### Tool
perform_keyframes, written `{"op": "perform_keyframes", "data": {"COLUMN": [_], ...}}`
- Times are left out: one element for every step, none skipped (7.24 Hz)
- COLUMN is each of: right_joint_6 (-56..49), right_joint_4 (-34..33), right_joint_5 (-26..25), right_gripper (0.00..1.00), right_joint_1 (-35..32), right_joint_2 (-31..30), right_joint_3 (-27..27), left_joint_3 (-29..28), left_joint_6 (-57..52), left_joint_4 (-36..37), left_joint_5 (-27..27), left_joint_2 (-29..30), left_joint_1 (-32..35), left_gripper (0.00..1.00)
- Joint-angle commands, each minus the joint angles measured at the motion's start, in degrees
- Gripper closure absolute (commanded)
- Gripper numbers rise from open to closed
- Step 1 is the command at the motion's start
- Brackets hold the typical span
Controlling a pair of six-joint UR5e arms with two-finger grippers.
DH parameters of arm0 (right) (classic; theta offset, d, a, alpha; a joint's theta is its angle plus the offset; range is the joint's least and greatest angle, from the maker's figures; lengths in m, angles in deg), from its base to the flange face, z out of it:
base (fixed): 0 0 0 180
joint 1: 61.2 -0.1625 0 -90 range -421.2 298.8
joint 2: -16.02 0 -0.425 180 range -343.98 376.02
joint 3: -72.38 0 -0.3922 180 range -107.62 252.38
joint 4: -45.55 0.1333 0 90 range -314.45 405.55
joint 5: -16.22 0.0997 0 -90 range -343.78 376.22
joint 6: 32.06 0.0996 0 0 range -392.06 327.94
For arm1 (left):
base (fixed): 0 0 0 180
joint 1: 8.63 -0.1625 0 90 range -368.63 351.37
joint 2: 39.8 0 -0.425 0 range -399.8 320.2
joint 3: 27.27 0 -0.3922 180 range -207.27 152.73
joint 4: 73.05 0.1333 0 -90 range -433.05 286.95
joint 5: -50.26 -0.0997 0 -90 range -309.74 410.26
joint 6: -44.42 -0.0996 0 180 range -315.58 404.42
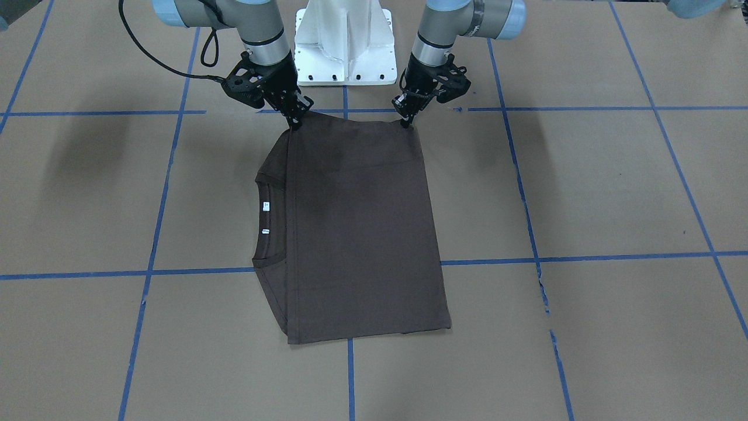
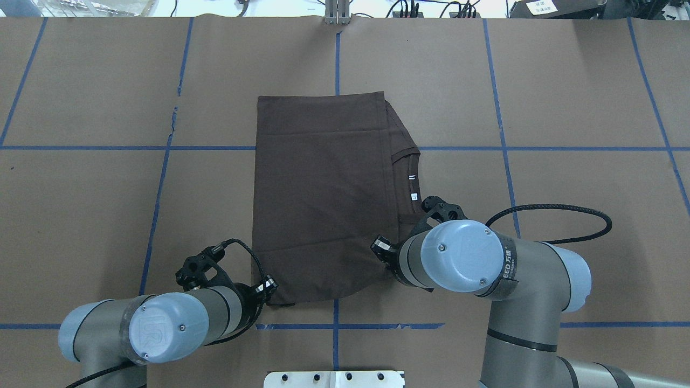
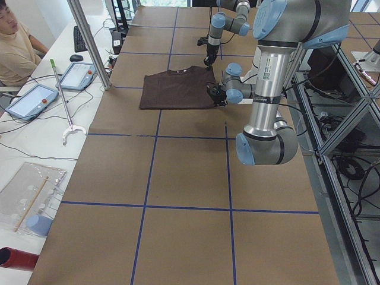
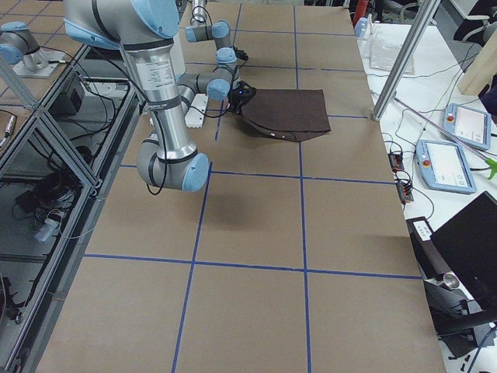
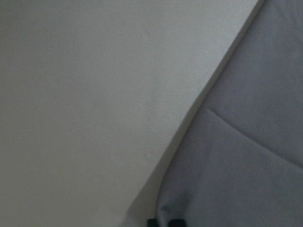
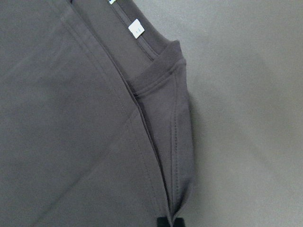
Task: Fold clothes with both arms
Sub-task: 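Lower the left gripper to the shirt's near edge and grasp it, then lift the near edge with both grippers and fold it away over the shirt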
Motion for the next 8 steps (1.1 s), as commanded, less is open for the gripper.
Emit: {"op": "perform_keyframes", "data": {"right_joint_6": [0.04, 0.04, 0.04, 0.04, 0.13, 0.04, -0.48, -2.22], "right_joint_4": [-0.07, -0.07, -0.07, -0.07, -0.16, -1.55, -2.96, -3.06], "right_joint_5": [-0.1, -0.1, -0.36, -0.36, -0.1, -0.01, 0.16, 3.56], "right_gripper": [1.0, 1.0, 1.0, 1.0, 1.0, 1.0, 1.0, 1.0], "right_joint_1": [0.35, 1.22, 3.32, 4.91, 5.53, 4.76, 1.18, -6.25], "right_joint_2": [-0.5, -0.85, -3.73, -7.41, -9.97, -9.56, -7.55, -2.14], "right_joint_3": [-1.64, -2.17, -5.22, -9.51, -13.73, -16.91, -15.2, -9.61], "left_joint_3": [4.03, 7.46, 8.01, 9.32, 12.82, 17.46, 18.29, 16.04], "left_joint_6": [-0.35, -0.27, 0.0, 0.0, -0.26, -0.79, -5.49, -10.06], "left_joint_4": [4.01, 4.72, 4.72, 4.72, 4.81, 7.07, 9.71, 9.56], "left_joint_5": [2.78, 3.42, 3.51, 4.9, 6.22, 9.2, 10.01, 10.1], "left_joint_2": [1.38, 1.11, 1.46, 1.63, 1.29, 1.2, 1.89, 2.25], "left_joint_1": [0.13, 0.22, -0.04, -0.04, 0.4, 0.92, 6.5, 11.34], "left_gripper": [1.0, 1.0, 1.0, 1.0, 1.0, 1.0, 1.0, 1.0]}}
